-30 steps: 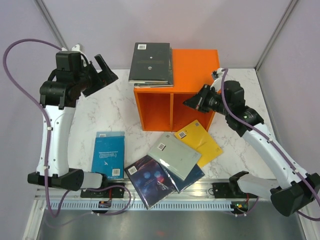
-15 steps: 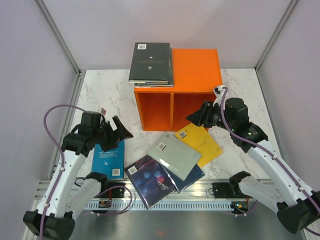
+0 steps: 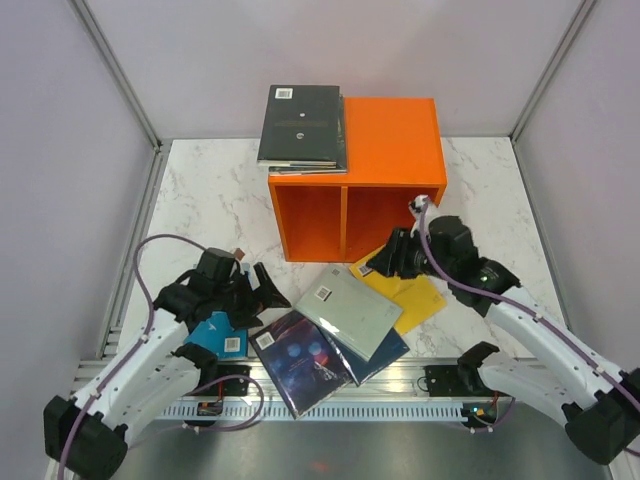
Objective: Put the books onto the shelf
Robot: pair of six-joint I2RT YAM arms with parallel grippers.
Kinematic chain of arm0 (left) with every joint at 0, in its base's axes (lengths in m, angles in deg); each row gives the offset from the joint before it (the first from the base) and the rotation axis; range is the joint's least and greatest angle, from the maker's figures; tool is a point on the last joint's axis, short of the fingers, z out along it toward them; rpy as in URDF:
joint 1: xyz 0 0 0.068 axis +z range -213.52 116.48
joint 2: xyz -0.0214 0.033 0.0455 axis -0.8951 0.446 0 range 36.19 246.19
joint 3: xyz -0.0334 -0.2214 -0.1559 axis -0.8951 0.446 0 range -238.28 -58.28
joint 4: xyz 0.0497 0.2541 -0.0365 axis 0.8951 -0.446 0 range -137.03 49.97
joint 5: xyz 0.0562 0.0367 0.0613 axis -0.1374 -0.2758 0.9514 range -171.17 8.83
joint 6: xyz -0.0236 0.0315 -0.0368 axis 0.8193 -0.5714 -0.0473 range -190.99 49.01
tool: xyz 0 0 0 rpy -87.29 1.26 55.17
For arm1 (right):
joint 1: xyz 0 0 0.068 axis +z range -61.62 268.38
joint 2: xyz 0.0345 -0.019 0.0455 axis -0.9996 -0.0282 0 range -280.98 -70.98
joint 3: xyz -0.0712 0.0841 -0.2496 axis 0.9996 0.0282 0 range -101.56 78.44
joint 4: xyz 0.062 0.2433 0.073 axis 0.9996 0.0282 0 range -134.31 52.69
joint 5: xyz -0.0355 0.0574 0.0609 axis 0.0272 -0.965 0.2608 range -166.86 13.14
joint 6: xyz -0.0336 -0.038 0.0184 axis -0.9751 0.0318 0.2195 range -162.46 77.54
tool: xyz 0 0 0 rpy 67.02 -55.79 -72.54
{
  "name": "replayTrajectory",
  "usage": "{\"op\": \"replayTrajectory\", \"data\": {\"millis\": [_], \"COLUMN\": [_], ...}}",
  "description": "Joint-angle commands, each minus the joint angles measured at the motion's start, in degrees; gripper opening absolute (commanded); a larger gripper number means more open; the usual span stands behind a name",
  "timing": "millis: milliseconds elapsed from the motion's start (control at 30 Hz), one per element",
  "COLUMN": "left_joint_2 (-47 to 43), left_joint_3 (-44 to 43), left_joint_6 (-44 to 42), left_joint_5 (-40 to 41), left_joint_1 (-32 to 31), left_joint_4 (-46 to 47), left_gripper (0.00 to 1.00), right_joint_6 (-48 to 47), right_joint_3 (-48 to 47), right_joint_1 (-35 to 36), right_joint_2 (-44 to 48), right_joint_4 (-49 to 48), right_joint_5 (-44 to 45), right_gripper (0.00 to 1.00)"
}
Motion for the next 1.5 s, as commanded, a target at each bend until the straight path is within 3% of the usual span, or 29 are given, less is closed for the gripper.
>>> {"op": "replayTrajectory", "data": {"millis": [0,100,267,533,633,833,1067,1200,1467], "left_joint_2": [4.7,10.4,18.1,28.3,29.9,30.4,28.8,27.2,27.5], "left_joint_3": [0.3,-0.5,-1.6,-2.3,-2.6,-2.6,-0.1,4.4,8.0], "left_joint_6": [5.2,7.6,11.7,15.2,16.7,18.6,21.4,24.1,26.8], "left_joint_5": [2.5,5.5,6.9,6.8,7.1,7.7,9.4,9.7,12.5], "left_joint_1": [-5.7,-11.9,-18.9,-23.1,-23.8,-25.1,-26.7,-26.7,-26.7], "left_joint_4": [8.1,11.5,18.3,23.7,25.0,25.8,26.0,28.9,31.9], "left_gripper": [1.00,1.00,1.00,1.00,1.00,1.00,1.00,1.00,1.00], "right_joint_6": [6.5,10.7,14.7,12.6,11.5,7.8,5.9,10.1,15.0], "right_joint_3": [5.0,5.4,8.9,9.5,8.2,6.9,10.0,16.3,24.9], "right_joint_1": [6.8,12.9,14.8,14.2,10.9,0.0,-1.5,-0.4,2.9], "right_joint_2": [-1.8,2.6,9.6,-4.0,-10.2,-18.2,-25.0,-22.5,-6.6], "right_joint_4": [18.6,20.4,19.4,8.7,6.2,2.2,-2.4,-6.7,-3.2], "right_joint_5": [4.3,11.7,16.9,19.4,18.7,16.4,7.4,-1.5,-8.6], "right_gripper": [0.54,0.45,0.44,0.46,0.45,0.43,0.35,0.30,0.28]}}
